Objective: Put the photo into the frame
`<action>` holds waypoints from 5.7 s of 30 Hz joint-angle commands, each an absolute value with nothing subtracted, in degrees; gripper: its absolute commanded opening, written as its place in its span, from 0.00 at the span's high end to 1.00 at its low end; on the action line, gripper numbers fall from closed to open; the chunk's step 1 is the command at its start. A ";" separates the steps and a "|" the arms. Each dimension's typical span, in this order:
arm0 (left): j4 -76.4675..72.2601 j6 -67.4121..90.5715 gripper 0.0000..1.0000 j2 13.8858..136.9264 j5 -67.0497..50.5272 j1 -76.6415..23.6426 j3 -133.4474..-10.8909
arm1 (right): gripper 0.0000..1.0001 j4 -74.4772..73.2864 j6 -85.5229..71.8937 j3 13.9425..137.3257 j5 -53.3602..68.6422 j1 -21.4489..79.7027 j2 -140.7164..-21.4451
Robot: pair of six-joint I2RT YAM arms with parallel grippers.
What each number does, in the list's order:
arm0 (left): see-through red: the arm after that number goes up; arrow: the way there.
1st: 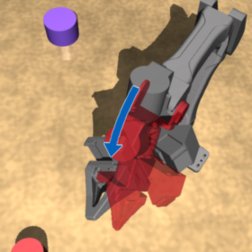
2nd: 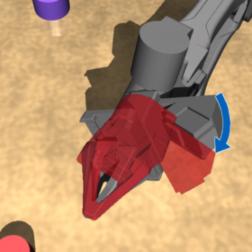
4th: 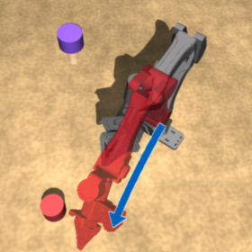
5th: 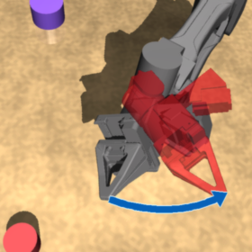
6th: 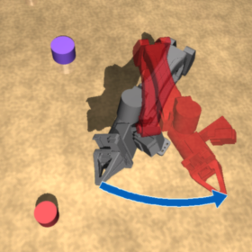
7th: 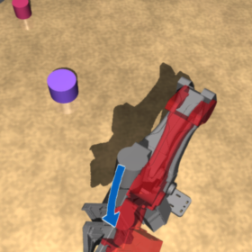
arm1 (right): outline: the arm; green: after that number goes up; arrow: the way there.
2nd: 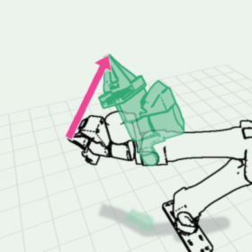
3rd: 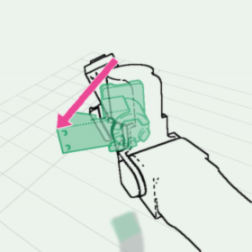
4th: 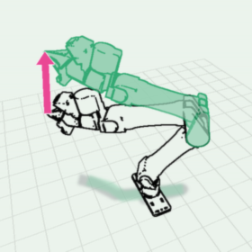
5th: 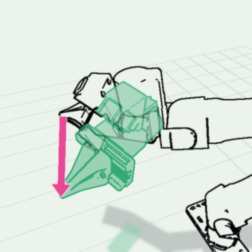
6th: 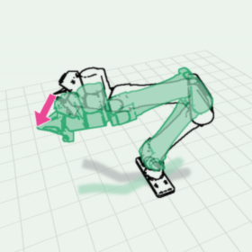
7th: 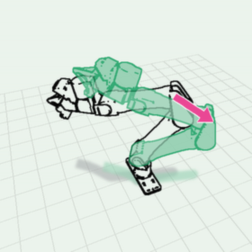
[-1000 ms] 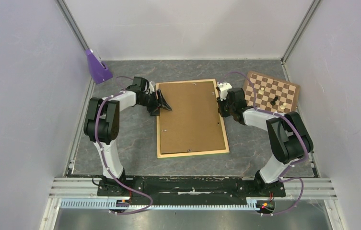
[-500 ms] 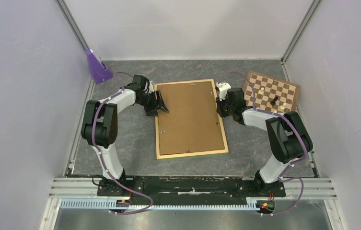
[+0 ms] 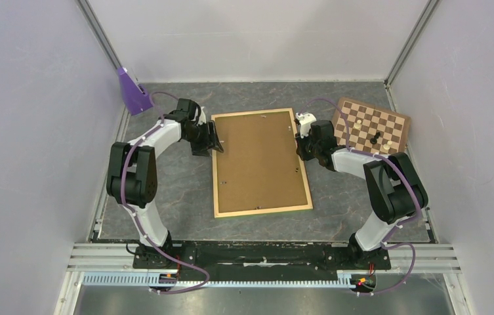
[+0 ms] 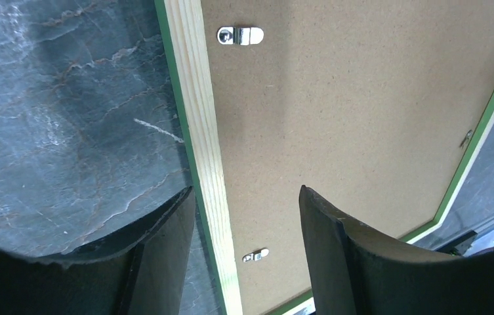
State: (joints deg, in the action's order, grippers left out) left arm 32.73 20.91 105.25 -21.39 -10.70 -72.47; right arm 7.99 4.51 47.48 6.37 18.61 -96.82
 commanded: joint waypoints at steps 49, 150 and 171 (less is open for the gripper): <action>41.39 -11.48 0.35 99.45 -22.04 -19.47 -77.55 | 0.46 0.48 23.36 45.17 15.29 23.91 -83.12; 31.42 6.79 0.98 108.98 -12.92 -13.27 -73.75 | 0.54 -1.35 26.21 44.01 3.38 26.50 -86.86; 31.11 6.24 0.98 108.30 -12.83 -13.28 -73.45 | 0.55 -0.45 26.95 45.55 -4.07 29.53 -90.53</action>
